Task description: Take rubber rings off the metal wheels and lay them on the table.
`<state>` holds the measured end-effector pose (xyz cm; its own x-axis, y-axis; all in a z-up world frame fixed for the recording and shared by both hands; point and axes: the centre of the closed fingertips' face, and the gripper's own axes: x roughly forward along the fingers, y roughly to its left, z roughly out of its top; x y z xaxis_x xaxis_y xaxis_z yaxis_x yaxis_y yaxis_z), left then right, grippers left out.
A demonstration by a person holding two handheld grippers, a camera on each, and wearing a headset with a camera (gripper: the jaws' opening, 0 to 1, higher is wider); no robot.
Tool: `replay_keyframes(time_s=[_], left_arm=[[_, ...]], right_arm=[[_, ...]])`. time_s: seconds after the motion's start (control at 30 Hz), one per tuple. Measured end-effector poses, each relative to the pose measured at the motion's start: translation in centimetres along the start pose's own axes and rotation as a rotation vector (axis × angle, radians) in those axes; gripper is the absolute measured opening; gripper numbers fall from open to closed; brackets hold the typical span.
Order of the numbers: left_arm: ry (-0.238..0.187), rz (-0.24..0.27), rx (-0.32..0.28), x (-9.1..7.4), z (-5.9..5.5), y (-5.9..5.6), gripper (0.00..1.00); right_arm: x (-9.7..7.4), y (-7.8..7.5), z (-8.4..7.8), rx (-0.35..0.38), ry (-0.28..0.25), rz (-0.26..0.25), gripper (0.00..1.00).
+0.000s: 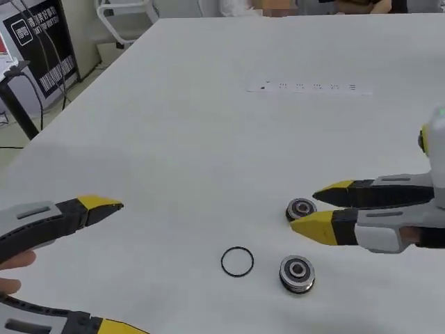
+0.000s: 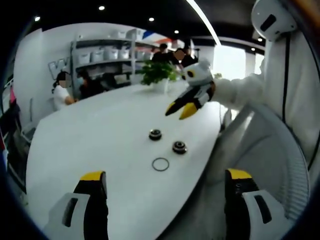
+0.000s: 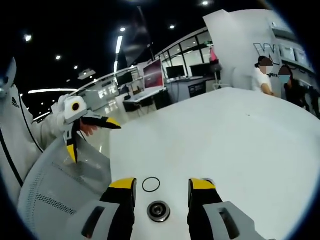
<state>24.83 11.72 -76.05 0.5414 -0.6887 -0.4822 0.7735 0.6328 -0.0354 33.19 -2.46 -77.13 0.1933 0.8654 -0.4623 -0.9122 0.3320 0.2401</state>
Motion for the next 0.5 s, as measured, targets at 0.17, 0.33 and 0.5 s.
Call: replay_keyframes(time_s=[0.17, 0.33, 0.5], left_arm=[[0.01, -0.011, 0.014, 0.0, 0.3, -0.4, 0.99], [0.007, -0.029, 0.037, 0.0, 1.2, -0.9, 0.99], [-0.011, -0.046, 0.048, 0.2, 2.8, -1.2, 0.99]], right_arm=[[-1.1, -0.2, -1.1, 0.003, 0.006, -0.027, 0.41], [-1.8, 0.0, -2.7, 0.004, 0.029, -0.041, 0.42], [-2.0, 0.1, -4.0, 0.014, 0.038, -0.05, 0.43]])
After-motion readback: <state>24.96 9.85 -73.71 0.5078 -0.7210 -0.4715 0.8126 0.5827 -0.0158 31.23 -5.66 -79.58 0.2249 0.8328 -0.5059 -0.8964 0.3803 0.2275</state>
